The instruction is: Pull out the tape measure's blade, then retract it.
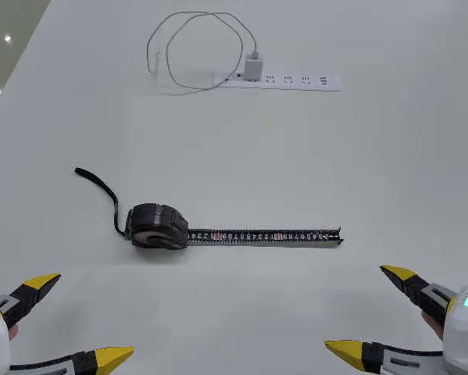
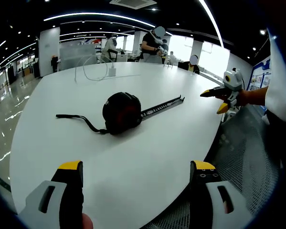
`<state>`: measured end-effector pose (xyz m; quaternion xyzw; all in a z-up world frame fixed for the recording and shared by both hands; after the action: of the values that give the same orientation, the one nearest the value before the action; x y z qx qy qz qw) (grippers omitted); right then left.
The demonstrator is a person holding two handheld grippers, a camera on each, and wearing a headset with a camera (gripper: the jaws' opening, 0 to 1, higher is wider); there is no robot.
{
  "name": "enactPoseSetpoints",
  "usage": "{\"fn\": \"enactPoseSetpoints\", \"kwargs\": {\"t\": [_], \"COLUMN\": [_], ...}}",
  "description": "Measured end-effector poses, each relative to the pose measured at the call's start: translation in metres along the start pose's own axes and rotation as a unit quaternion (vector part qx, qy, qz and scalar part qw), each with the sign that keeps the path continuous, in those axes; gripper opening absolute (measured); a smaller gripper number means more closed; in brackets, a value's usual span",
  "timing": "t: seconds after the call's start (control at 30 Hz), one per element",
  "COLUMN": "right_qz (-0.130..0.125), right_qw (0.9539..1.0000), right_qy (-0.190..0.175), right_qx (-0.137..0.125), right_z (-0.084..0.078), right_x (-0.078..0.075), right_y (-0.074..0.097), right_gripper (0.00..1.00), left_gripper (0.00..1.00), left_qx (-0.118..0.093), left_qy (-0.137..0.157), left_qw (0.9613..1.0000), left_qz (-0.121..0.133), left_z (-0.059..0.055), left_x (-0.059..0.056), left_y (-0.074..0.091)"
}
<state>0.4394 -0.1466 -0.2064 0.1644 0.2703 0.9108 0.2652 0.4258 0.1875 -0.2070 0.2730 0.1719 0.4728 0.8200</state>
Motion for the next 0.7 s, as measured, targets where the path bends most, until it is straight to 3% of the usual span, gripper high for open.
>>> {"fn": "enactPoseSetpoints", "kwargs": {"t": [0.57,0.7], "right_qz": [0.000,0.000], "right_qw": [1.0000,1.0000], "right_qy": [0.003,0.004], "right_qx": [0.000,-0.001], "right_z": [0.0010,0.0020], "right_x": [0.0004,-0.0004], "right_y": [-0.0002,-0.0009], "right_gripper": [0.85,0.85], "left_gripper": [0.89,0.89], "left_qx": [-0.002,-0.003], "left_qy": [0.003,0.001], "left_qw": [1.0000,1.0000], "left_qz": [0.004,0.006], "left_z": [0.0023,0.0072], "left_x": [0.0022,0.0011], "left_y": [0.0000,-0.0027]}}
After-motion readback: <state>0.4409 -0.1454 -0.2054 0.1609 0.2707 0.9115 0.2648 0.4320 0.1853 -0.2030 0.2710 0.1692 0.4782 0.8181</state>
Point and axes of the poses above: the centre of the closed fingertips' face, and the gripper's own axes: y roughly backward along the fingers, x roughly to its left, z roughly out of its top, the point moved 1 cm from there along y, roughly backward along the fingers, and after that the axes turned 9 degrees about z, right-handed, at the moved point
